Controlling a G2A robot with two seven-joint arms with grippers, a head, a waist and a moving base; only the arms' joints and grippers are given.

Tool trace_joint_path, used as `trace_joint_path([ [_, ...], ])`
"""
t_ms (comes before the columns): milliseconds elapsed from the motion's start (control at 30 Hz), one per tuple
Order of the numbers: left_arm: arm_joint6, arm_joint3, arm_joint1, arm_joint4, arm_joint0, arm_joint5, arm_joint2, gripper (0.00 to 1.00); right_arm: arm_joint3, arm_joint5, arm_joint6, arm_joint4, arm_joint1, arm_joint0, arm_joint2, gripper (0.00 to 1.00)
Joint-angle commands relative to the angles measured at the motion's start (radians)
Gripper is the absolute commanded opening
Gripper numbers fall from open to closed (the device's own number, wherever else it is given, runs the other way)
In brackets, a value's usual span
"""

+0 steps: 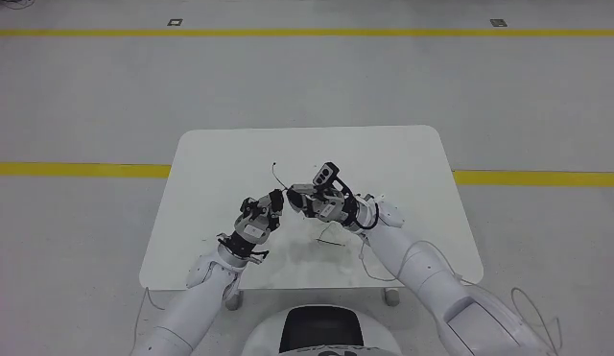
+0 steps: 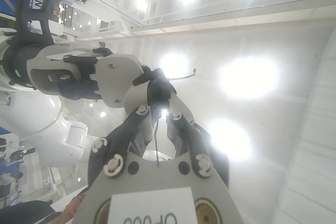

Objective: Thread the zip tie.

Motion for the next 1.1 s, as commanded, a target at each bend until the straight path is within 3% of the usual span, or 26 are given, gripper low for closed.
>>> trace_joint_path([
  [0,0.000,0.000,0.000,0.000,0.000,0.000,0.000,0.00,0.001,0.001,0.000,-0.002,0.000,0.000,0.002,0.00],
  [1067,0.000,0.000,0.000,0.000,0.000,0.000,0.000,0.00,-0.003,0.014,0.000,-0.017,0.013,-0.028,0.072,0.00],
])
